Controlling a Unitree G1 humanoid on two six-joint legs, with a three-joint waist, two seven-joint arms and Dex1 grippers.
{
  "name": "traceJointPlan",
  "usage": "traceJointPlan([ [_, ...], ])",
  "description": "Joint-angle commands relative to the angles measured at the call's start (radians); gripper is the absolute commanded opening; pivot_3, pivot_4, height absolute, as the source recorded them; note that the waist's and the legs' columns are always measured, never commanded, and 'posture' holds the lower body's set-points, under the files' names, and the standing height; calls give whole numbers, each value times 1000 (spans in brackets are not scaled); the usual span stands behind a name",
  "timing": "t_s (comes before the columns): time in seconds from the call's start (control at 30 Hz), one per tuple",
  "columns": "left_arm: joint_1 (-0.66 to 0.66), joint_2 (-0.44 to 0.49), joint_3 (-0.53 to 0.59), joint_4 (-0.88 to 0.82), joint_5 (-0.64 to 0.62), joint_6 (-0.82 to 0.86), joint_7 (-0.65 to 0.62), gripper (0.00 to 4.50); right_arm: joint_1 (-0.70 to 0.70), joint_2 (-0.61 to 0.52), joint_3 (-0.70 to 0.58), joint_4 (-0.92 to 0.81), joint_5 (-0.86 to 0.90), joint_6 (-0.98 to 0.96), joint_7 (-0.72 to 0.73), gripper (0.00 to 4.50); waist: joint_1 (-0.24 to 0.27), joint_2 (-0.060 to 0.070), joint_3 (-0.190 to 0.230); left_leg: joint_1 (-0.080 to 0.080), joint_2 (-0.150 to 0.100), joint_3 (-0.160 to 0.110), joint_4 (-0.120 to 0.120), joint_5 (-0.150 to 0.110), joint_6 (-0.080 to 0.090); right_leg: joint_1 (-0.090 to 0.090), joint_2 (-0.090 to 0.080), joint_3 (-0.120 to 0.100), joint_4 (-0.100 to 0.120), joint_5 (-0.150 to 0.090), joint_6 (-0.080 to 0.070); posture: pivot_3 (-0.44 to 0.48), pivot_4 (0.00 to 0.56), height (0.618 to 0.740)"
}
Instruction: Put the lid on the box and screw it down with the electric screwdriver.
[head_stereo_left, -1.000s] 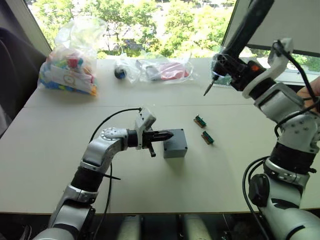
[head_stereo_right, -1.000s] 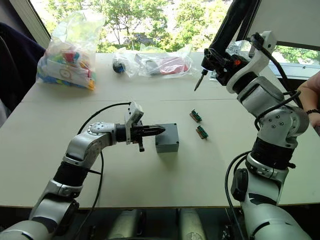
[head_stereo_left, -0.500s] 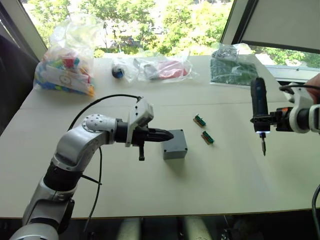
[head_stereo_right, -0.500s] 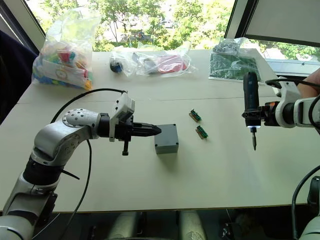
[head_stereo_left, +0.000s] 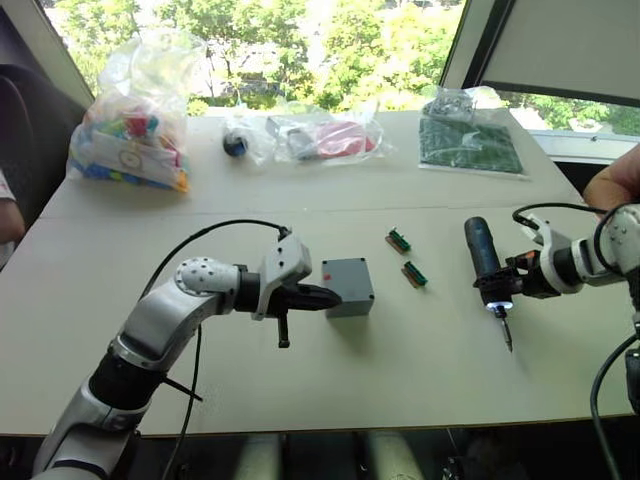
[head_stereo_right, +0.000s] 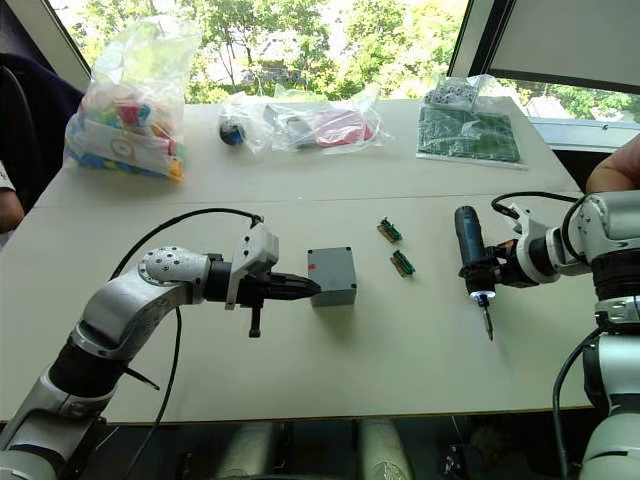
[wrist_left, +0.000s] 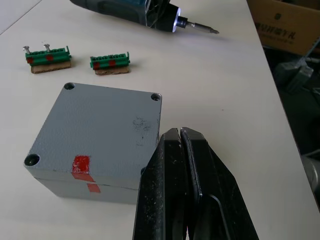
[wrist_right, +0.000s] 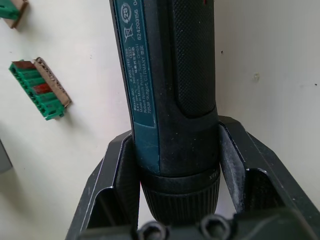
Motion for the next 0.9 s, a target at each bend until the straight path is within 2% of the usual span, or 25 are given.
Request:
traceJointPlan([
  [0.03, -10, 11, 19, -29, -6, -10, 1, 0, -46, 0, -3, 24, -43, -47, 30, 1783, 0, 0, 0, 0, 0, 0, 0, 0, 0, 0, 0, 0, 0, 0, 0, 0, 150, 740],
  [0.1, -12, 14, 23, -27, -6, -8, 1, 0, -44, -2, 15, 18, -60, -68, 54, 2789, 0, 0, 0, 0, 0, 0, 0, 0, 0, 0, 0, 0, 0, 0, 1, 0, 150, 740],
  [0.13, -11, 19, 28, -26, -6, -7, 0, 0, -39, -4, 17, 11, -66, -81, 63, 2896, 0, 0, 0, 0, 0, 0, 0, 0, 0, 0, 0, 0, 0, 1, 1, 0, 150, 740],
  [0.23, -10, 41, 41, -9, -2, -9, -5, 0, -29, -9, 15, -2, -81, -95, 82, 3991, -2, 0, 0, 1, 0, 0, 0, 0, 0, 0, 0, 0, 1, 1, 1, 0, 150, 740],
  [0.3, -13, 57, 52, 17, 8, -22, -7, 0, -22, -13, 14, -15, -92, -104, 91, 4476, -3, 0, 0, 1, 0, 0, 1, 0, 0, 0, 0, 0, 3, 1, 1, 0, 150, 740],
  [0.47, -52, 70, 119, 114, 4, -42, 3, 0, -31, -28, -12, -48, -141, -210, 97, 4476, -4, 0, 0, 3, 0, 0, 2, 0, 0, 0, 0, 0, 7, 1, 1, 0, 150, 740],
  [0.53, -66, 93, 173, 179, 2, -37, 11, 0, -19, -20, -108, -183, -124, -454, 155, 4476, -6, 0, 0, 4, 0, 0, 2, 0, 0, 0, 0, 0, 8, 0, 1, 0, 150, 740],
  [0.6, -57, 113, 179, 213, 17, -36, 11, 0, 57, 6, -194, -355, -86, -626, 211, 4476, -12, 1, 0, 4, 0, 0, 1, 0, 0, 0, 0, 0, 9, 0, 2, 0, 150, 740],
  [0.7, -29, 110, 147, 212, 30, -39, 6, 0, 221, 69, -230, -591, -42, -695, 226, 4476, -8, -3, -2, 6, 2, -1, 0, 0, 0, 0, 4, 0, 10, 0, 2, 0, 150, 740],
  [0.9, -27, 36, 75, 260, 94, -70, 50, 0, 462, 121, -120, -900, -32, -720, 254, 4476, 17, -4, -1, 5, 1, -2, 2, 0, 0, 1, 1, -1, 10, 0, 2, 0, 150, 740],
])
